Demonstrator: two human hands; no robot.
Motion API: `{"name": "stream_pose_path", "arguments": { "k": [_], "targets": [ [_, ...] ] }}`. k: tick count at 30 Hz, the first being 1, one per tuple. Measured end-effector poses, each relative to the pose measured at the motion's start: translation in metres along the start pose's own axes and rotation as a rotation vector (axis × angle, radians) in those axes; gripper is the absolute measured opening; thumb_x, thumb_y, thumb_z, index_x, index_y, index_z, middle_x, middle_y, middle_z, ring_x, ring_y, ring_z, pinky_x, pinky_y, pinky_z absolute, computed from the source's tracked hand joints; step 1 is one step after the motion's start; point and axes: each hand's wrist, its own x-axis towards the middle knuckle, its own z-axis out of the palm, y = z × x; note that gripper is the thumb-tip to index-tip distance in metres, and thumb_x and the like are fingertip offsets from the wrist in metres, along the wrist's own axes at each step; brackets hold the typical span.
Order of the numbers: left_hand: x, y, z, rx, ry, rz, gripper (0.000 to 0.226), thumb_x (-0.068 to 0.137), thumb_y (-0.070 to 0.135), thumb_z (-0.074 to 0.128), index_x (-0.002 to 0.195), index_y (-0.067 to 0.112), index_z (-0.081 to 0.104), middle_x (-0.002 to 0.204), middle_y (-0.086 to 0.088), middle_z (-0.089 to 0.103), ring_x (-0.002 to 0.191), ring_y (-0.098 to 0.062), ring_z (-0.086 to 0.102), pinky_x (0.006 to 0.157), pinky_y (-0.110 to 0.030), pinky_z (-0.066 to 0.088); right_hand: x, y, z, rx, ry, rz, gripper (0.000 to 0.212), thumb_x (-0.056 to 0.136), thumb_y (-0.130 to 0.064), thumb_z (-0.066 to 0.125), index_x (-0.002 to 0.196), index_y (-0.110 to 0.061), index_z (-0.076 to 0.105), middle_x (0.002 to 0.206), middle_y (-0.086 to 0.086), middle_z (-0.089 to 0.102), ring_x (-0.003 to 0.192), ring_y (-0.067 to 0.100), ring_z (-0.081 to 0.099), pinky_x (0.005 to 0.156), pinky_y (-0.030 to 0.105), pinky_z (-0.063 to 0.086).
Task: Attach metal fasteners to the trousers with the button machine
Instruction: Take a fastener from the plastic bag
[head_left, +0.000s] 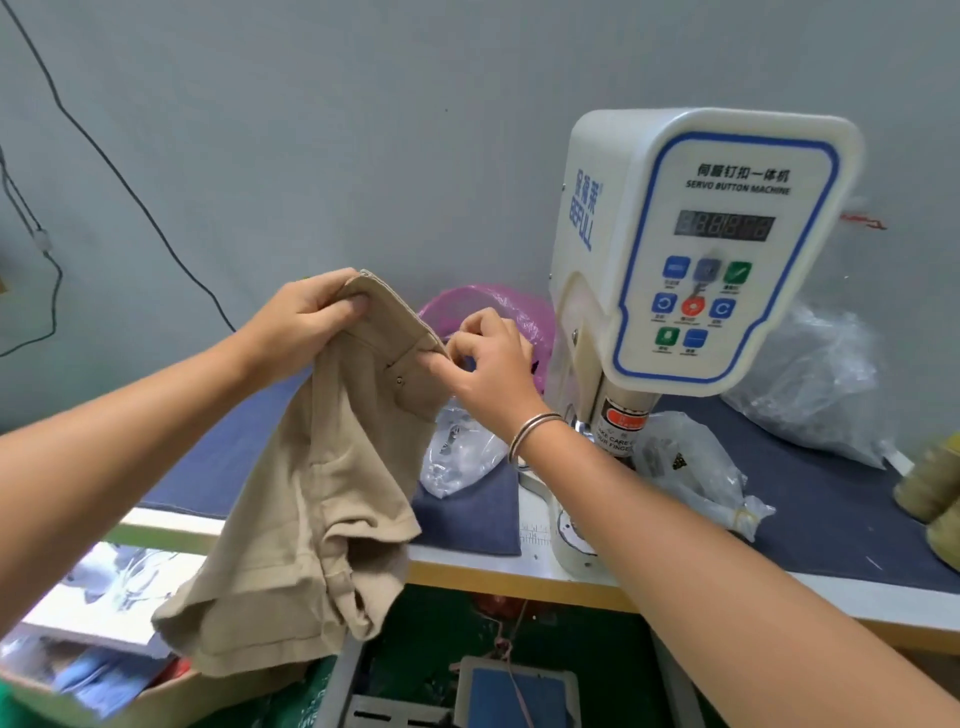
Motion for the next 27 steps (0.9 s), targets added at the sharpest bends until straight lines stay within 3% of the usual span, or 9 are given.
{"name": "stream_pose_path", "arguments": {
  "k": [2, 5, 8, 10, 12, 16, 18, 21, 27],
  "targets": [
    [-0.002, 0.002, 0.006, -0.050, 0.010, -0.006, 0.018, 0.099, -0.001, 0.039, 0.102, -0.003, 0.057, 0.092, -0.010, 0.059, 0.089, -0.019, 0.055, 0.085, -0.035, 0.043, -0.008, 0.000, -0.006, -0.010, 0.067, -0.089, 0.049, 0.085, -0.036, 0.068, 0.048, -0.026, 0.037, 0.083, -0.008, 0.048, 0.091, 0.011, 0.041, 0.084, 0.024, 0.017],
    [-0.004, 0.007, 0.021, -0.199, 0.041, -0.038, 0.022, 0.100, 0.001, 0.037, 0.097, 0.006, 0.059, 0.082, 0.005, 0.065, 0.078, -0.004, 0.062, 0.074, -0.017, 0.050, -0.022, -0.003, -0.018, 0.007, 0.217, -0.270, 0.043, 0.083, -0.025, 0.070, 0.048, -0.013, 0.049, 0.084, 0.001, 0.060, 0.095, 0.020, 0.052, 0.086, 0.033, 0.027],
    [-0.002, 0.012, 0.033, -0.296, 0.002, -0.075, 0.023, 0.100, 0.006, 0.038, 0.100, 0.011, 0.060, 0.078, 0.011, 0.070, 0.074, -0.002, 0.065, 0.069, -0.014, 0.052, -0.033, -0.011, -0.033, 0.098, 0.291, -0.457, 0.039, 0.081, -0.018, 0.068, 0.048, -0.006, 0.052, 0.085, 0.006, 0.067, 0.104, 0.022, 0.058, 0.091, 0.038, 0.038],
    [0.000, 0.016, 0.040, -0.337, -0.034, -0.086, 0.023, 0.099, 0.008, 0.039, 0.098, 0.014, 0.061, 0.078, 0.010, 0.070, 0.073, -0.003, 0.065, 0.068, -0.016, 0.053, -0.041, -0.017, -0.041, 0.249, 0.233, -0.503, 0.039, 0.084, -0.014, 0.064, 0.052, -0.014, 0.042, 0.063, 0.004, 0.059, 0.077, 0.017, 0.061, 0.080, 0.031, 0.043],
    [0.003, 0.021, 0.046, -0.416, -0.036, -0.091, 0.023, 0.098, 0.010, 0.040, 0.092, 0.016, 0.060, 0.075, 0.007, 0.068, 0.069, -0.006, 0.064, 0.065, -0.018, 0.053, -0.048, -0.021, -0.052, 0.428, 0.067, -0.331, 0.036, 0.086, -0.018, 0.064, 0.060, -0.017, 0.039, 0.053, -0.005, 0.041, 0.053, 0.009, 0.041, 0.061, 0.020, 0.038],
    [0.010, 0.030, 0.047, -0.550, 0.018, -0.087, 0.024, 0.098, 0.011, 0.039, 0.086, 0.017, 0.059, 0.068, 0.008, 0.066, 0.061, -0.004, 0.063, 0.059, -0.016, 0.052, -0.070, -0.009, -0.059, 0.491, -0.398, 0.195, 0.033, 0.072, -0.031, 0.080, 0.098, -0.024, 0.061, 0.092, -0.010, 0.070, 0.085, 0.007, 0.067, 0.079, 0.032, 0.056],
    [0.008, 0.028, 0.053, -0.490, -0.055, -0.098, 0.025, 0.097, 0.008, 0.039, 0.088, 0.017, 0.061, 0.069, 0.009, 0.067, 0.063, -0.003, 0.063, 0.059, -0.015, 0.051, -0.085, -0.001, -0.058, 0.531, -0.576, 0.325, 0.024, 0.074, -0.022, 0.080, 0.092, -0.025, 0.065, 0.083, -0.013, 0.073, 0.078, 0.001, 0.068, 0.068, 0.022, 0.057],
    [0.001, 0.020, 0.069, -0.486, -0.138, -0.167, 0.025, 0.096, 0.009, 0.042, 0.092, 0.018, 0.065, 0.078, 0.005, 0.069, 0.070, -0.005, 0.064, 0.064, -0.016, 0.052, -0.109, 0.013, -0.056, 0.672, -0.540, 0.427, 0.013, 0.078, -0.013, 0.074, 0.084, -0.021, 0.065, 0.070, -0.013, 0.070, 0.063, -0.002, 0.065, 0.052, 0.011, 0.047],
    [-0.008, -0.003, 0.103, -0.227, -0.180, -0.286, 0.016, 0.097, 0.024, 0.052, 0.097, 0.011, 0.061, 0.083, 0.004, 0.064, 0.080, -0.013, 0.057, 0.074, -0.030, 0.044, -0.143, 0.044, -0.063, 0.965, -0.421, 0.689, 0.031, 0.074, -0.017, 0.059, 0.105, -0.016, 0.065, 0.085, 0.002, 0.067, 0.075, 0.013, 0.062, 0.061, 0.024, 0.048]
  ]
}}
